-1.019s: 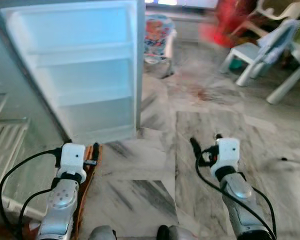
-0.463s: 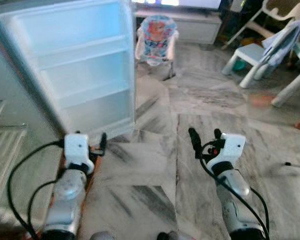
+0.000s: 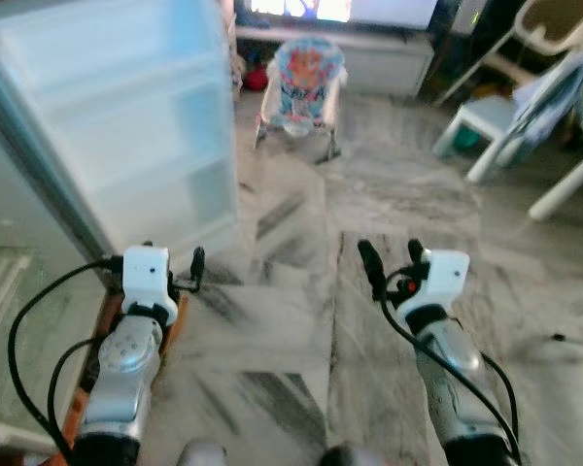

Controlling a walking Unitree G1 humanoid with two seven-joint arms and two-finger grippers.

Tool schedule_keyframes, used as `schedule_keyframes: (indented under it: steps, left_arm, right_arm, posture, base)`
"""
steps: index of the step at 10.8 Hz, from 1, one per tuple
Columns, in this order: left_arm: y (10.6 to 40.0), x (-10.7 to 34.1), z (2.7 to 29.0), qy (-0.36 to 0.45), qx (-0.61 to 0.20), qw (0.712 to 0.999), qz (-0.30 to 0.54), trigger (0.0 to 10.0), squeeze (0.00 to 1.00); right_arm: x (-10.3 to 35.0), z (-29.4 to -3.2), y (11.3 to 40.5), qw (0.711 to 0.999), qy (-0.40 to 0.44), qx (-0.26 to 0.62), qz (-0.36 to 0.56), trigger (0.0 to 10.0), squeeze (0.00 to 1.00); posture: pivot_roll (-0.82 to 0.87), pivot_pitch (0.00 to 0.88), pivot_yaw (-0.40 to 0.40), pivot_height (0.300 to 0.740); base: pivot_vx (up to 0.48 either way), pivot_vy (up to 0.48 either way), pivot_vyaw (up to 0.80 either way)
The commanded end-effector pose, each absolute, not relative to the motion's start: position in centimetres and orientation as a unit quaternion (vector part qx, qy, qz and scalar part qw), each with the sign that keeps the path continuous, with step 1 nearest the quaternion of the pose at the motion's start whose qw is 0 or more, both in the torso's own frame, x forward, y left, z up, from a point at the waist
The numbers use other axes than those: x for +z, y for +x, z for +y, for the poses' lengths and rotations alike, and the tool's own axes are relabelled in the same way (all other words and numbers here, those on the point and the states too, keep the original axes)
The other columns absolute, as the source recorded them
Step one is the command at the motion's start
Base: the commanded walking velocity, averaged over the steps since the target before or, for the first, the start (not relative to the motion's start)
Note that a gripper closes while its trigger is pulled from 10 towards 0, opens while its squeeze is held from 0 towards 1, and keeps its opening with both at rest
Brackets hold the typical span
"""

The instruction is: Restocking fridge

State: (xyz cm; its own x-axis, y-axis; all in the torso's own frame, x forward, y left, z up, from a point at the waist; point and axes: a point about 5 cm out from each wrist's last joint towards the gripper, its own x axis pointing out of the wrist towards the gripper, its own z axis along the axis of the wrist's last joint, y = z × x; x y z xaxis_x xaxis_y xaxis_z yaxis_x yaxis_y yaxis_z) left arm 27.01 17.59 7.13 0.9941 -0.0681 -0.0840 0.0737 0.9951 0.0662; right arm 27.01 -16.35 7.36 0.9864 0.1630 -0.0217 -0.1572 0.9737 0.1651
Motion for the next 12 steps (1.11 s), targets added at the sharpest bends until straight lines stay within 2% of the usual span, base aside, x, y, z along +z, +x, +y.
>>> schedule_keyframes:
  steps: [1, 3, 12]
  left_arm:
    - [27.1, 7.1, 16.7, 0.034, -0.051, 0.997, 0.041, 10.0, 0.00]
    - [27.3, 7.1, 16.6, 0.036, -0.053, 0.997, 0.043, 10.0, 0.00]
    - [28.7, 7.6, 17.1, 0.049, -0.045, 0.997, 0.032, 10.0, 0.00]
  right_arm:
    - [7.5, -17.2, 27.0, 0.995, 0.071, 0.067, 0.016, 10.0, 0.00]
    - [7.4, -17.2, 27.1, 0.995, 0.070, 0.065, 0.022, 10.0, 0.00]
    - [7.2, -17.2, 27.1, 0.996, 0.055, 0.072, 0.026, 10.0, 0.00]
  posture:
    - [0.11, 0.071, -0.042, 0.740]
    - [0.10, 0.071, -0.045, 0.740]
    - [0.09, 0.057, -0.053, 0.740]
  base:
    - [0.262, -0.401, 0.00]
    - [0.330, -0.330, -0.62]
    - [0.460, 0.000, -0.80]
